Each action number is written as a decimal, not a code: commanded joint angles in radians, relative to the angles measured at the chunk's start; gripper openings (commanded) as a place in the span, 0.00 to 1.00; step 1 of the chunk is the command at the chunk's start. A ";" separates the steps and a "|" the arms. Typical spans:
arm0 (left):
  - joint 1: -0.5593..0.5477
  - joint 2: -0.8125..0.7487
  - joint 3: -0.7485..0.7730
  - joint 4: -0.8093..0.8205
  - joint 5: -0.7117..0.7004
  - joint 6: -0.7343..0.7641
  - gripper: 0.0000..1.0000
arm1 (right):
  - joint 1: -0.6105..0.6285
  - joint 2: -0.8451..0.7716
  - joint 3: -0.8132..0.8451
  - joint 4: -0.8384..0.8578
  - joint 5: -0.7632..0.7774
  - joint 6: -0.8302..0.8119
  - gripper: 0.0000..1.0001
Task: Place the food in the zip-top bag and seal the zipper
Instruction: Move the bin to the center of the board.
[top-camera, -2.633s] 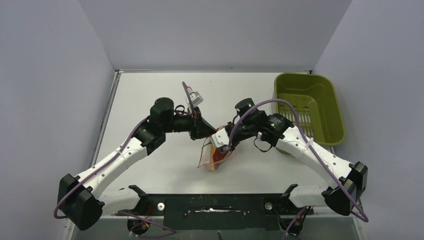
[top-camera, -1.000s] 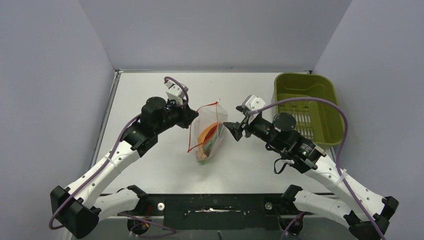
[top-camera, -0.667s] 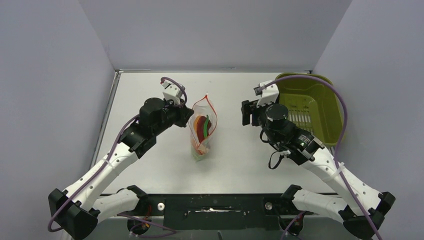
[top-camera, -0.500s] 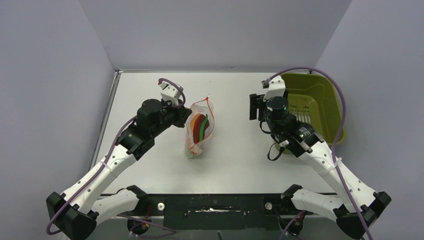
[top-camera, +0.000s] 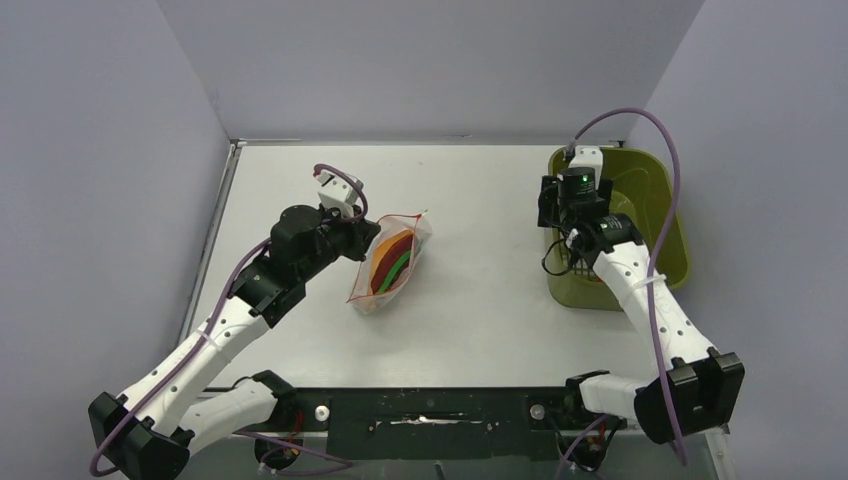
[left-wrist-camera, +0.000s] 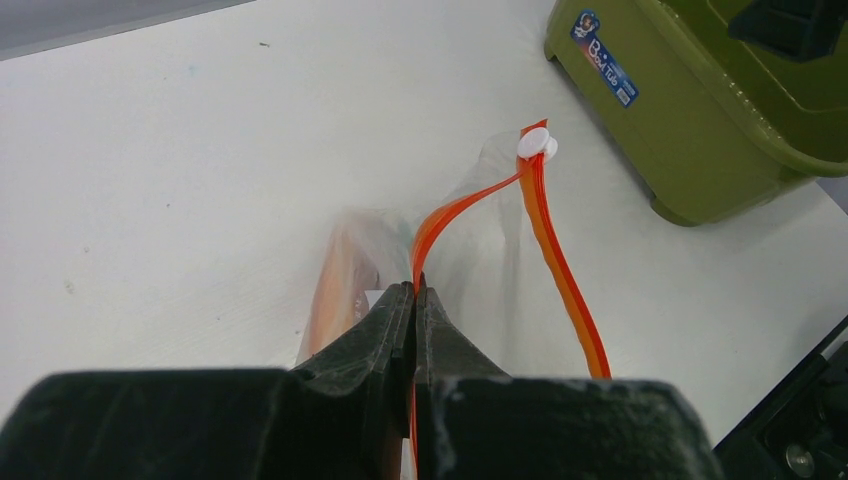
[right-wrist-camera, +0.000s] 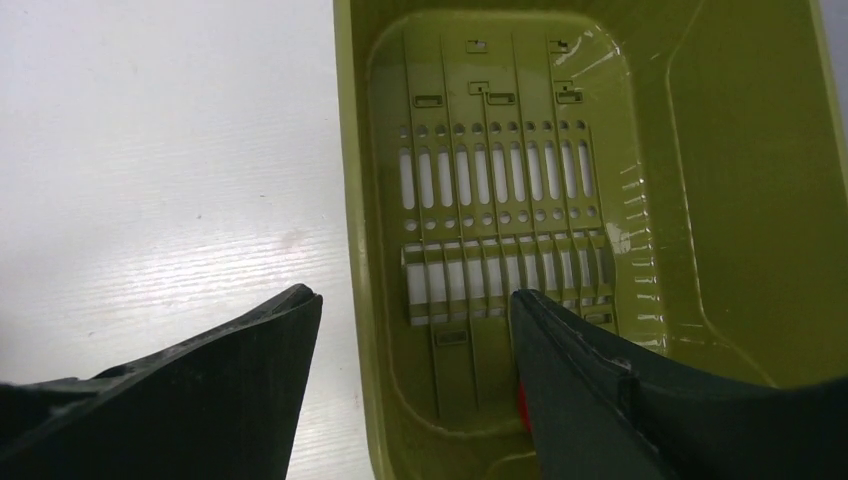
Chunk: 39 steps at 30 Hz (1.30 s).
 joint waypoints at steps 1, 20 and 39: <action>0.005 -0.026 0.003 0.071 0.004 0.015 0.00 | -0.051 0.065 0.043 0.062 -0.070 -0.047 0.70; 0.005 -0.064 -0.055 0.079 0.016 0.009 0.00 | -0.112 0.261 0.048 0.149 -0.272 -0.242 0.40; 0.013 0.167 0.110 0.031 0.002 -0.168 0.00 | -0.086 0.182 0.048 -0.023 -0.357 -0.453 0.16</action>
